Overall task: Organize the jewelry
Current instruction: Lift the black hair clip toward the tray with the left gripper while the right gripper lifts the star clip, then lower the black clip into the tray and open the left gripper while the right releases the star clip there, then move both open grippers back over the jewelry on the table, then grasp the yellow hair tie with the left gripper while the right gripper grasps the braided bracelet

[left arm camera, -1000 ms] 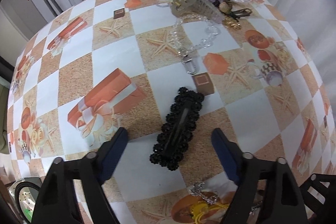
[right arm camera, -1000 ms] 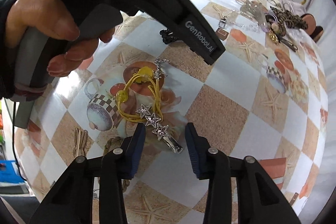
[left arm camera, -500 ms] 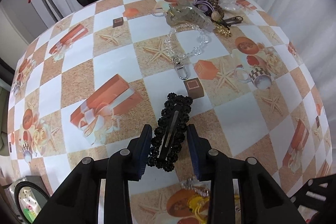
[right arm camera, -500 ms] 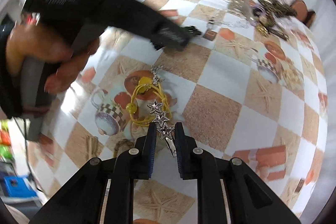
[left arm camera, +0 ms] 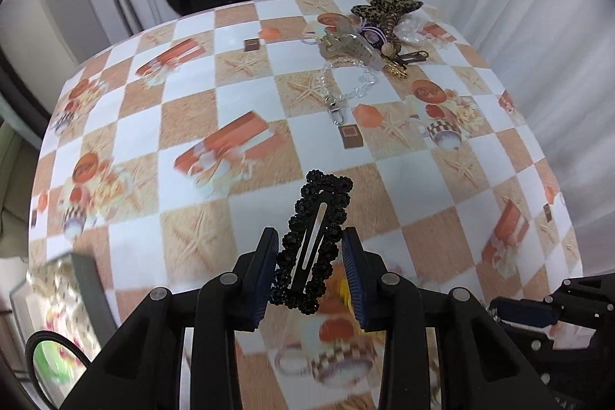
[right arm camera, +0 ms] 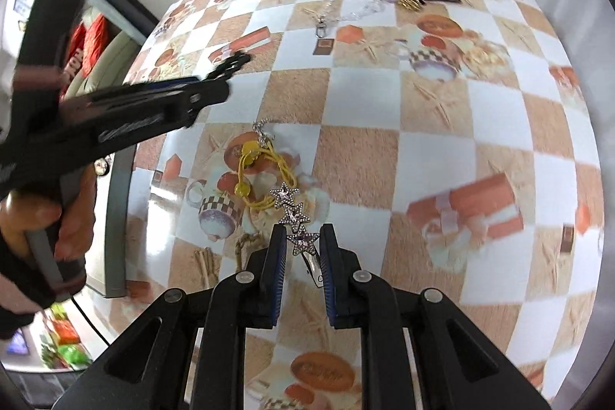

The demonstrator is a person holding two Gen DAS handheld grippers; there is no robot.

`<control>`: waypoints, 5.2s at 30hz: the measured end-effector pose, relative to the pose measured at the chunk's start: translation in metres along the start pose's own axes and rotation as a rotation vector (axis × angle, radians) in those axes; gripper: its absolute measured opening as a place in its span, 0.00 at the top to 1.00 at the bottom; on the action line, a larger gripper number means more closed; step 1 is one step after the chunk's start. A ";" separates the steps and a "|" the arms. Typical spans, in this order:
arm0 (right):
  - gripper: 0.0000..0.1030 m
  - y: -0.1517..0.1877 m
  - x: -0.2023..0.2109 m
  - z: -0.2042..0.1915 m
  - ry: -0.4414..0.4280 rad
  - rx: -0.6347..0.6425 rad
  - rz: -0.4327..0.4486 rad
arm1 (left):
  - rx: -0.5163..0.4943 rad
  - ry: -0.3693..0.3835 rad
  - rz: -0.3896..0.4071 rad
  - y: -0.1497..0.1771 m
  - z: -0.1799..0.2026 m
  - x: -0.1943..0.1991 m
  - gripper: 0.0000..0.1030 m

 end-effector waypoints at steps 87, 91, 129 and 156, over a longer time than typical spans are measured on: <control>0.49 -0.023 -0.182 -0.350 -0.220 0.285 -0.181 | 0.438 -0.498 -0.095 0.221 -0.241 0.156 0.29; 0.38 -0.032 -0.164 -0.347 -0.278 0.241 -0.153 | 0.419 -0.492 -0.090 0.216 -0.239 0.156 0.27; 0.14 0.030 0.013 0.014 0.142 -0.238 -0.052 | 0.078 -0.178 -0.083 0.083 -0.049 0.068 0.00; 0.22 0.068 -0.023 -0.029 0.193 -0.024 -0.026 | -0.057 -0.053 -0.148 0.056 0.010 -0.039 0.09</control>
Point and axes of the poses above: each gripper's, at about its wrist camera, not at the fingertips, and x roughly against the way its jaws point, z to its right, y to its underside, the point moved 7 cm from there along -x, roughly the way its jaws point, and after that the axes turned 15 degrees about z, right-handed, at the moved point
